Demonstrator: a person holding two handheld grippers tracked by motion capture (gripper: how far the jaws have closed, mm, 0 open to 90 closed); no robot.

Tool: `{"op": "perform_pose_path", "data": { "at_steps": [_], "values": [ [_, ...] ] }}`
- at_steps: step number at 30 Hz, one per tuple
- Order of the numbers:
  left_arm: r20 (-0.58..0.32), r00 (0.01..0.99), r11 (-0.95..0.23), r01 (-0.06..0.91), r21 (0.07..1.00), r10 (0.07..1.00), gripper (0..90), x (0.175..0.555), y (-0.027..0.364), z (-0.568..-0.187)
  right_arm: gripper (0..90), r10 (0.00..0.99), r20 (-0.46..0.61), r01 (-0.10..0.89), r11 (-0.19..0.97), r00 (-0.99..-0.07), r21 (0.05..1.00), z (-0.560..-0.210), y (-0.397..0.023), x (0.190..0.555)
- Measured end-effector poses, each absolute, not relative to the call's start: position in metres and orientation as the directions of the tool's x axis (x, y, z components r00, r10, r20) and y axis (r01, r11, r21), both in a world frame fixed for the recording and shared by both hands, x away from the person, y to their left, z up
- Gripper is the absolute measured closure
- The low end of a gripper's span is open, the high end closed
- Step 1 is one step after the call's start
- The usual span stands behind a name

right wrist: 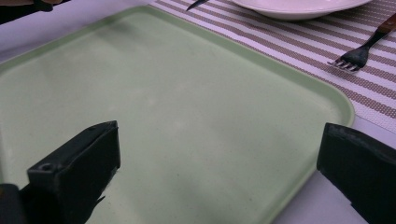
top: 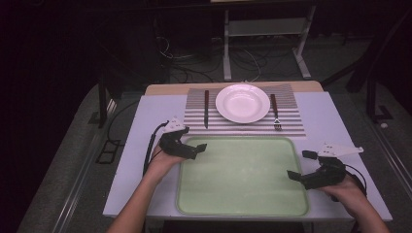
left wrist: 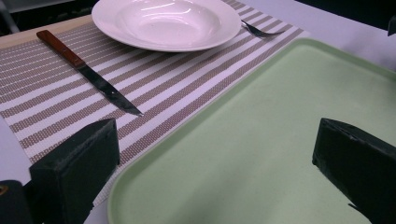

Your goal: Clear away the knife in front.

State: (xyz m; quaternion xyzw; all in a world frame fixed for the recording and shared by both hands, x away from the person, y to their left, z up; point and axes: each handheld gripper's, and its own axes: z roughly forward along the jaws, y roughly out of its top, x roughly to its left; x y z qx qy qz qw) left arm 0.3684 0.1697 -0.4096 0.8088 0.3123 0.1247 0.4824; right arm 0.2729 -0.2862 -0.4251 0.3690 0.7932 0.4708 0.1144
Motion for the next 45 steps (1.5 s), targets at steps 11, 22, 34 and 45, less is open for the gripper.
{"op": "perform_pose_path", "data": {
  "at_steps": [11,22,34,45],
  "values": [
    [-0.089,0.770,-0.347,0.383,0.856,0.631,0.1,0.378,0.166,-0.410,0.0,0.694,0.167,0.478,0.282,-0.700,0.832,-0.425,-0.287,0.273],
    [-0.088,0.764,-0.346,0.387,0.855,0.639,0.3,0.390,0.163,-0.411,0.0,0.694,0.170,0.478,0.278,-0.699,0.833,-0.425,-0.287,0.273],
    [-0.089,0.745,-0.327,0.393,0.859,0.661,6.4,0.410,0.160,-0.411,0.0,0.698,0.178,0.483,0.268,-0.694,0.834,-0.425,-0.288,0.273],
    [-0.065,0.733,-0.347,0.397,0.850,0.677,20.7,0.429,0.153,-0.411,0.0,0.701,0.181,0.486,0.264,-0.690,0.833,-0.426,-0.288,0.272]
  ]
}}
